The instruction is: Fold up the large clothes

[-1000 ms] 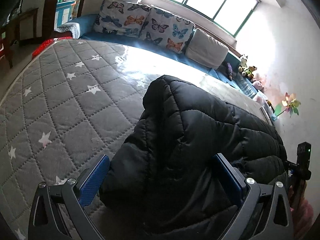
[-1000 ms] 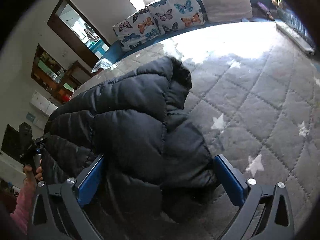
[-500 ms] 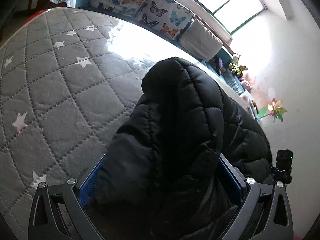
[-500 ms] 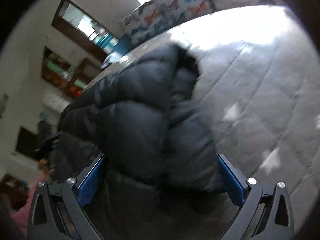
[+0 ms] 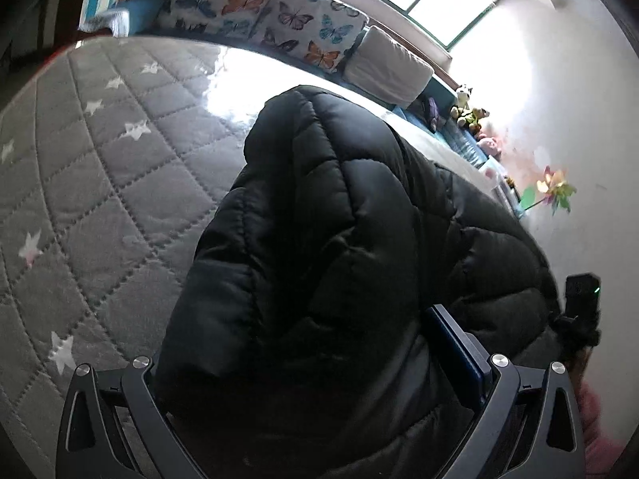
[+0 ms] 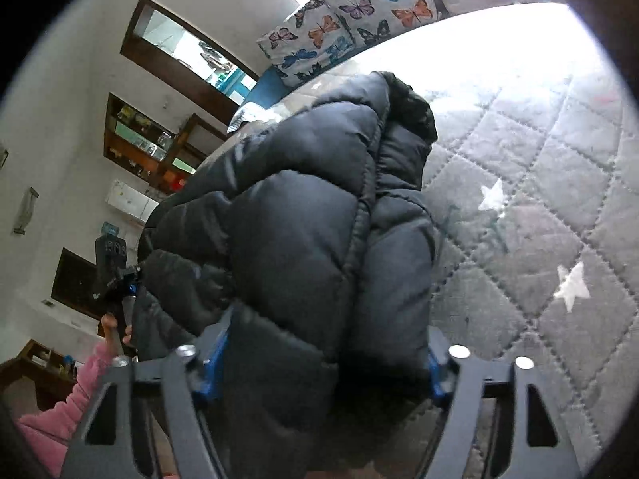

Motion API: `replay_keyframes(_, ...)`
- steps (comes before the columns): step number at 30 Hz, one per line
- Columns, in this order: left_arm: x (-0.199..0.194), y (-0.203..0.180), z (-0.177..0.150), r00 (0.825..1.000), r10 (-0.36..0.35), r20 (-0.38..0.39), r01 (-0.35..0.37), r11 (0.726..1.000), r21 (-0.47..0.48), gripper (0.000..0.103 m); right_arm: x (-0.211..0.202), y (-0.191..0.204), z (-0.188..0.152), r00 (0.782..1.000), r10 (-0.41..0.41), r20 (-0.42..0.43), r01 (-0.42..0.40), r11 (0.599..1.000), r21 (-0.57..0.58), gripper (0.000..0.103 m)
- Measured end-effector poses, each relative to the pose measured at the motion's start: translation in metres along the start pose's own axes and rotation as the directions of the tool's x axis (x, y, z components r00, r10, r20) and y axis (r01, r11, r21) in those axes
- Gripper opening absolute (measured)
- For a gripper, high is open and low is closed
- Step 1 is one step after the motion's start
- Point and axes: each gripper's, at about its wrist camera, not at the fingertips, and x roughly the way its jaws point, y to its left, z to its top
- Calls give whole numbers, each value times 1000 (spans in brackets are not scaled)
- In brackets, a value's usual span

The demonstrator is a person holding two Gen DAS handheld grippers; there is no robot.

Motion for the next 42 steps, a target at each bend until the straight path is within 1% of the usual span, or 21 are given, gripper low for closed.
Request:
replay_keyframes(3, -5, -3, -5, 1000, -3, 10, 4, 1000, -28, 103, 0, -1, 1, 1000, -2, 17, 2, 1000, 3, 69)
replay_keyframes(4, -10, -13, -6, 999, 24, 30, -24, 1000, -15, 99, -1, 3, 1, 1000, -13, 29, 13, 1000, 0, 61)
replay_keyframes(5, -14, -21, -6, 998, 41, 46, -41, 999, 2, 90, -4, 5, 1, 999, -23, 45, 23, 1000, -6, 52)
replay_keyframes(7, -23, -46, -4, 995, 72, 76, -76, 996, 49, 77, -16, 16, 4, 996, -46, 82, 49, 998, -27, 44)
replay_keyframes(9, -28, -65, -1, 993, 79, 86, -84, 994, 65, 71, -29, 24, 8, 991, -77, 108, 82, 996, -43, 40)
replay_keyframes(13, -20, -115, 18, 995, 37, 94, -47, 993, 110, 64, -65, 29, 14, 980, -109, 166, 120, 991, -59, 38)
replay_keyframes(17, 10, -170, 41, 997, -35, 72, 26, 992, 127, 62, -102, 25, 21, 953, -188, 237, 208, 976, -65, 37)
replay_keyframes(23, 67, -262, 70, 989, -143, 32, 137, 981, 139, 62, -157, 14, 35, 885, -303, 353, 344, 937, -59, 37)
replay_keyframes(25, 85, -286, 75, 988, -154, 24, 149, 977, 150, 62, -165, 9, 40, 867, -330, 373, 376, 925, -54, 37)
replay_keyframes(27, 103, -306, 73, 992, -126, 13, 121, 976, 181, 62, -169, -7, 45, 857, -356, 371, 391, 920, -20, 40)
replay_keyframes(29, 124, -322, 69, 998, -67, -13, 69, 975, 210, 63, -163, -33, 48, 857, -395, 332, 404, 914, 45, 51)
replay_keyframes(30, 130, -323, 64, 999, -37, -20, 41, 974, 221, 66, -157, -42, 49, 858, -409, 310, 407, 910, 76, 53)
replay_keyframes(31, 137, -324, 60, 1000, -8, -26, 14, 974, 224, 73, -151, -55, 48, 858, -428, 285, 414, 904, 108, 55)
replay_keyframes(32, 142, -324, 56, 1000, 7, -25, -1, 976, 220, 80, -147, -66, 44, 856, -440, 272, 420, 898, 131, 63)
replay_keyframes(33, 145, -321, 52, 1000, 9, -23, -4, 976, 219, 83, -142, -78, 41, 851, -454, 265, 429, 891, 149, 66)
replay_keyframes(34, 149, -320, 48, 1000, 19, -20, -14, 974, 227, 90, -139, -87, 37, 850, -461, 255, 433, 887, 162, 70)
replay_keyframes(35, 151, -319, 47, 999, 30, -18, -25, 972, 234, 96, -133, -94, 34, 851, -469, 238, 439, 882, 171, 81)
replay_keyframes(37, 155, -319, 43, 998, 55, -19, -49, 967, 250, 101, -123, -106, 27, 837, -511, 194, 481, 858, 182, 91)
replay_keyframes(38, 155, -319, 41, 998, 65, -18, -58, 964, 259, 103, -119, -109, 23, 833, -521, 189, 492, 852, 181, 94)
replay_keyframes(41, 145, -308, 26, 995, 96, -3, -90, 948, 304, 103, -125, -113, 19, 836, -520, 176, 481, 848, 223, 95)
replay_keyframes(42, 139, -306, 21, 994, 105, 1, -100, 943, 317, 103, -129, -110, 17, 828, -534, 170, 496, 839, 224, 95)
